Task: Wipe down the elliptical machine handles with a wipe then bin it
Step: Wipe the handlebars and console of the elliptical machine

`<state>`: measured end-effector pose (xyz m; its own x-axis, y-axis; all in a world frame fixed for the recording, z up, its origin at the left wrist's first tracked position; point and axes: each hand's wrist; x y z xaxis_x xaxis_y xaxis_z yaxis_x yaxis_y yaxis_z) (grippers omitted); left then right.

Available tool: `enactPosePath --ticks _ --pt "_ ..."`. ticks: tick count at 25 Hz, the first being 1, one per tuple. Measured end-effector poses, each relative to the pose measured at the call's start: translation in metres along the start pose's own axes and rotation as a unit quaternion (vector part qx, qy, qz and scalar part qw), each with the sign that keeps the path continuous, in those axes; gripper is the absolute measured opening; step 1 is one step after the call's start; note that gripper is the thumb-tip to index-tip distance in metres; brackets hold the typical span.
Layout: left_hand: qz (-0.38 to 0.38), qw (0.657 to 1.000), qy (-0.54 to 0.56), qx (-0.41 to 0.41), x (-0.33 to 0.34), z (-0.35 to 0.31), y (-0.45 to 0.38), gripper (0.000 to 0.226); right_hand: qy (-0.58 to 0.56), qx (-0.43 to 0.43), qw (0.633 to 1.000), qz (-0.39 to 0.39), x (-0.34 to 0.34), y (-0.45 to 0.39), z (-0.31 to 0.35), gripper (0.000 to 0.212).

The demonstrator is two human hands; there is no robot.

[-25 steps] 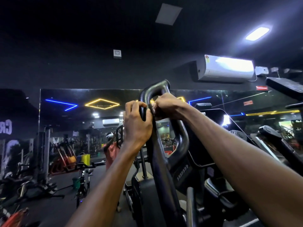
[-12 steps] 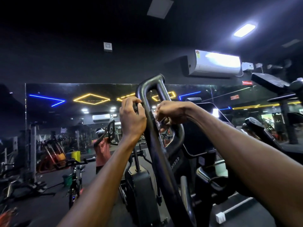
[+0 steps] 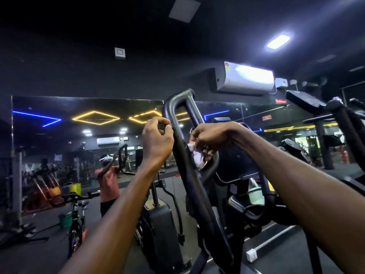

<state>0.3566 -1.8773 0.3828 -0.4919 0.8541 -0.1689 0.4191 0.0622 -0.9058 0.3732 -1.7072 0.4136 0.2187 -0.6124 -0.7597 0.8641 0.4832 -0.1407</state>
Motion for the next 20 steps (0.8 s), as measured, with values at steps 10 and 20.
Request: enactPosePath --ticks 10,20 --pt "0.121 0.993 0.0 0.001 -0.01 -0.024 -0.005 0.03 -0.29 -0.201 0.919 -0.173 -0.004 -0.009 0.029 0.016" --pt "-0.097 0.988 0.06 -0.101 0.003 0.003 -0.096 0.012 -0.177 -0.149 0.911 -0.34 -0.055 -0.035 -0.002 0.009"
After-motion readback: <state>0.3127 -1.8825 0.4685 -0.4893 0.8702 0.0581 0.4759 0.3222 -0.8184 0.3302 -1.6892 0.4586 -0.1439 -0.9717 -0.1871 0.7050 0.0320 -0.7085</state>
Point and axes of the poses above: each hand's wrist, its own y-axis away from the middle knuckle, its own x-axis out of the palm, z = x × y, and after that the axes turned 8 degrees about z, right-handed
